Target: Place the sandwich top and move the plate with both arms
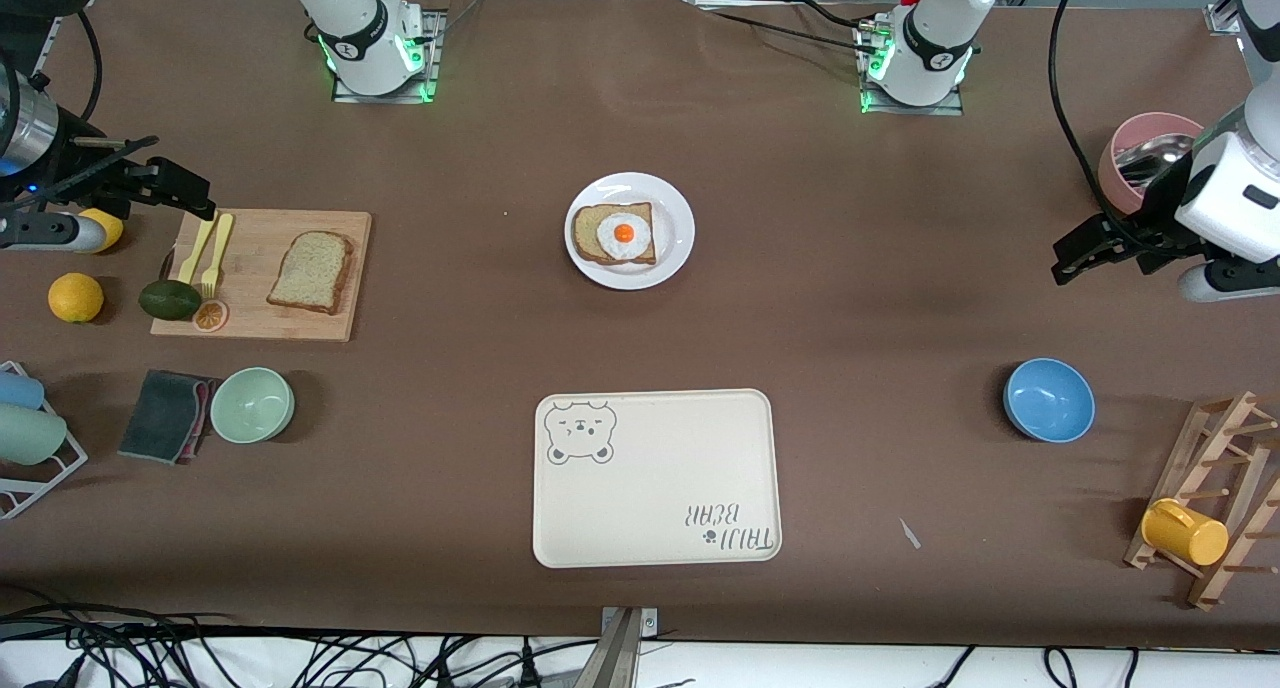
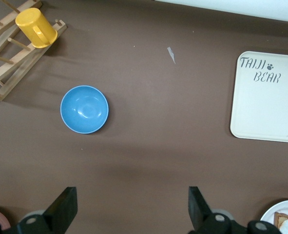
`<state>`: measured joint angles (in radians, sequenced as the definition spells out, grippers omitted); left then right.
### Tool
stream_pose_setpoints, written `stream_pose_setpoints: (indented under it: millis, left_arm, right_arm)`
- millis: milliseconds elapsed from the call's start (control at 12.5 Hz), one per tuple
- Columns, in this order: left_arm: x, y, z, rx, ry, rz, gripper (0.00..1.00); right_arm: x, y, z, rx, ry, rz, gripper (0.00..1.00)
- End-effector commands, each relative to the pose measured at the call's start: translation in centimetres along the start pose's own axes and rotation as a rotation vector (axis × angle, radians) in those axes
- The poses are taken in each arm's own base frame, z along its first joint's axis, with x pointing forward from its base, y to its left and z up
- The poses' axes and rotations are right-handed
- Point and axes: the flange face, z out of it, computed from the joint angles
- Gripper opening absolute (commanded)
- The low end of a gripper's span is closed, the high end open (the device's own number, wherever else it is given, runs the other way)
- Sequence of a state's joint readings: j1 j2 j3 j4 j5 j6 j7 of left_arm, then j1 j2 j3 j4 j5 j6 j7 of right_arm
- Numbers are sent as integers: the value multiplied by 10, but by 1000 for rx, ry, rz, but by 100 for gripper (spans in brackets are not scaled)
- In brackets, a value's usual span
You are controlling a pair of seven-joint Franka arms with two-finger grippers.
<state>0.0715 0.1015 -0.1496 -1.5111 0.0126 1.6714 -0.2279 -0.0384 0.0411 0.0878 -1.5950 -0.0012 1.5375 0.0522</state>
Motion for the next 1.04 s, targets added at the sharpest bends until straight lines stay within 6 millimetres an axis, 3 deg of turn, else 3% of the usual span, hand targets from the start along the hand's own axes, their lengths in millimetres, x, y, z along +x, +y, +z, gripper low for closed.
stream_pose_setpoints:
  millis: [0,319,957]
  left_arm:
    - [2,5,-9,-28,2,3,100]
    - [2,7,-9,-27,3,6,100]
    - [2,6,-9,-21,4,8,100]
  right_arm:
    - [-7,-6,-5,-38,0,-16,100]
    - [-11,-12,-11,-72,16,0,100]
    - [-13,-9,-3,-67,-21,-16,100]
